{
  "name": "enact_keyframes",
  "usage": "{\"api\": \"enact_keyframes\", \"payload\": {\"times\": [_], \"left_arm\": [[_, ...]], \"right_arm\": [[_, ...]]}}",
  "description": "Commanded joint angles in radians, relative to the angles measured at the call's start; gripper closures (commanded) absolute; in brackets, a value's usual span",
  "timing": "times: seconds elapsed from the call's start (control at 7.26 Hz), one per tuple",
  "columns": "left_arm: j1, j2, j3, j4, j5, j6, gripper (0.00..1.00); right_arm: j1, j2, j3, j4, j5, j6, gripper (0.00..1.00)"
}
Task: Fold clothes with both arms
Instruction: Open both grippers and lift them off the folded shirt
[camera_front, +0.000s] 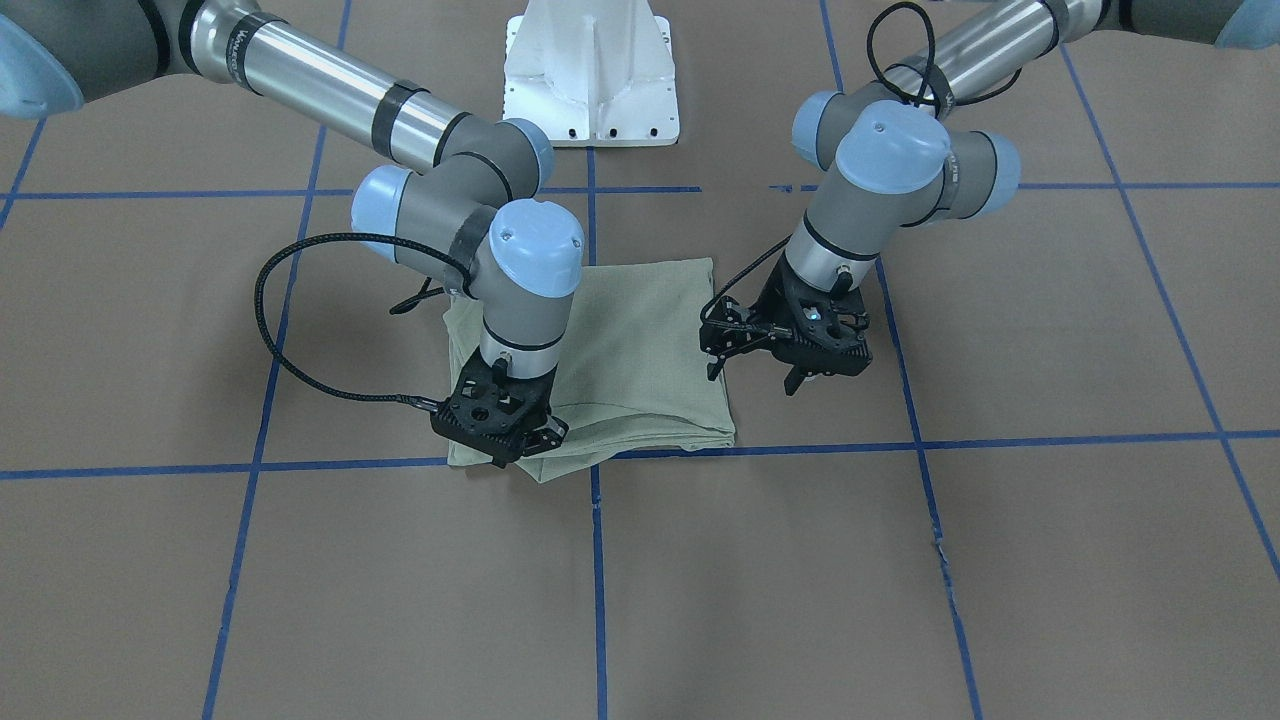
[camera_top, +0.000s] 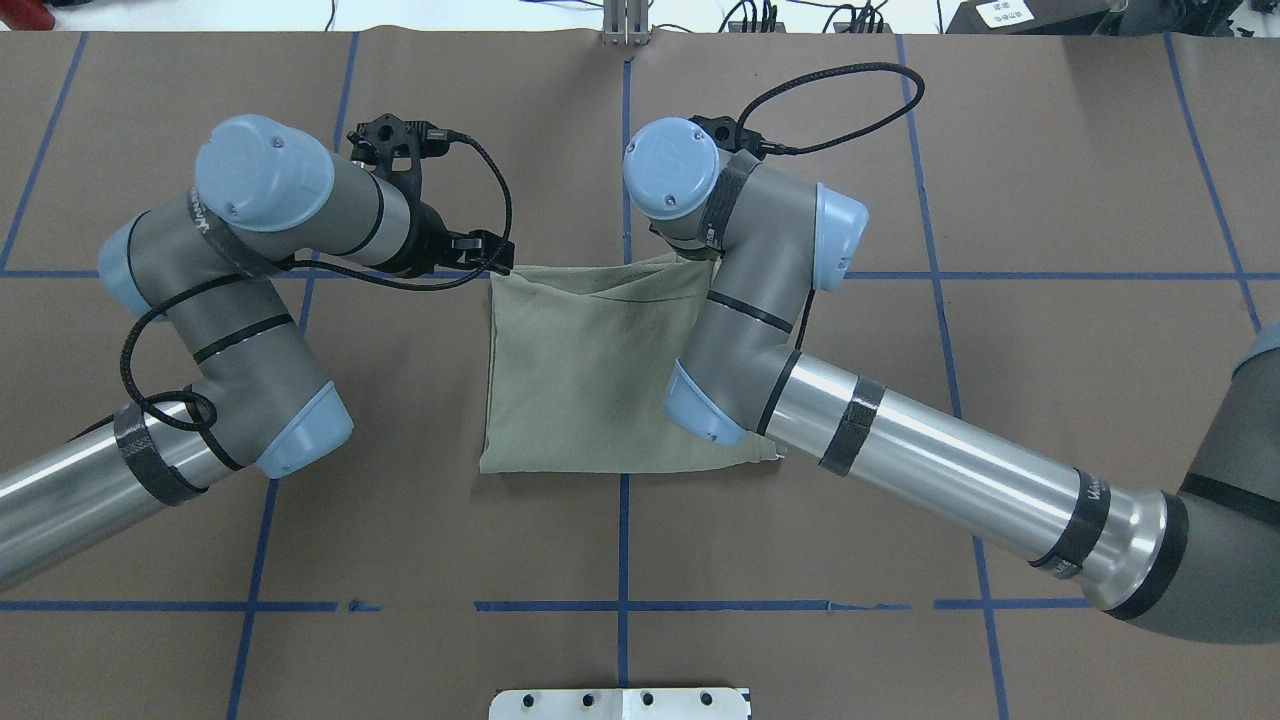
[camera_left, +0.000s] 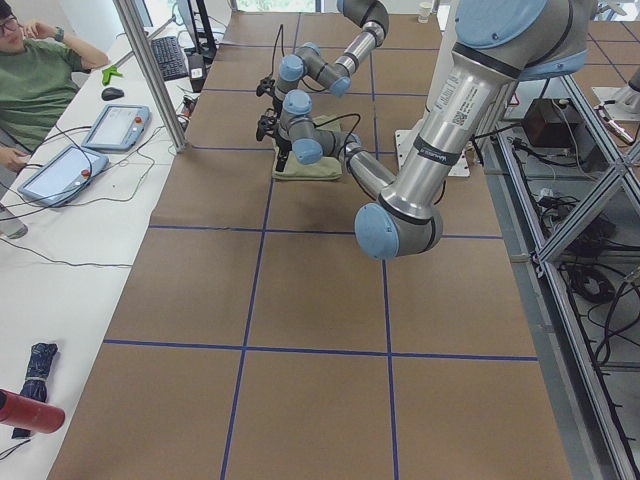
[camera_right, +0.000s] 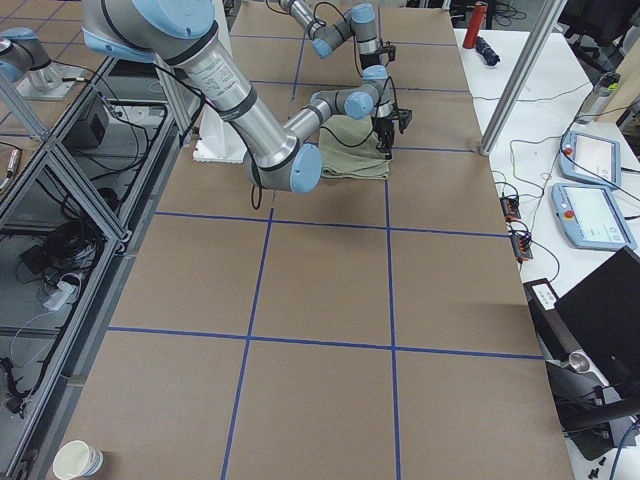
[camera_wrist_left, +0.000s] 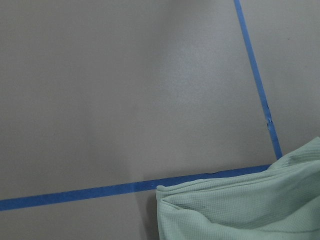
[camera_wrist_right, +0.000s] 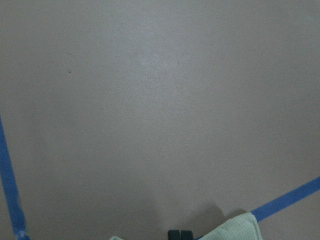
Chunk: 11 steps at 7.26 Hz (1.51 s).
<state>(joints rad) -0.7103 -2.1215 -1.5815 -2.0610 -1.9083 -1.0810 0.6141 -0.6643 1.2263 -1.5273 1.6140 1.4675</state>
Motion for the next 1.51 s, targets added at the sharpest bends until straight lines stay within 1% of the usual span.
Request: {"api": "enact_keyframes", "payload": {"times": [0.0,0.14,0.28,0.41,0.55,0.69,0.83,1.1,1.38], "left_arm": [[0.008,0.000,0.017,0.001,0.003,-0.008,0.00],[0.012,-0.008,0.043,-0.001,0.003,-0.034,0.00],[0.020,-0.018,0.070,0.001,0.005,-0.063,0.00],[0.025,-0.037,0.092,-0.001,0.008,-0.118,0.00],[0.032,-0.067,0.124,0.001,0.011,-0.143,0.00],[0.043,-0.090,0.149,0.001,0.012,-0.193,0.00],[0.064,-0.104,0.156,0.001,0.061,-0.203,0.00],[0.106,-0.124,0.155,0.004,0.098,-0.195,0.00],[0.118,-0.120,0.169,0.007,0.142,-0.182,0.00]], "right_arm": [[0.019,0.006,-0.001,0.002,0.007,-0.125,0.00],[0.063,0.009,0.001,0.006,0.092,-0.218,0.00],[0.126,0.009,0.005,0.004,0.209,-0.292,0.00],[0.177,0.008,0.007,0.004,0.284,-0.361,0.00],[0.203,0.000,0.007,0.004,0.308,-0.410,0.00],[0.214,-0.003,0.007,0.006,0.310,-0.430,0.00],[0.214,-0.006,0.007,0.007,0.311,-0.430,0.00],[0.214,-0.009,0.010,0.009,0.313,-0.432,0.00],[0.214,-0.012,0.012,0.013,0.310,-0.430,0.00]]}}
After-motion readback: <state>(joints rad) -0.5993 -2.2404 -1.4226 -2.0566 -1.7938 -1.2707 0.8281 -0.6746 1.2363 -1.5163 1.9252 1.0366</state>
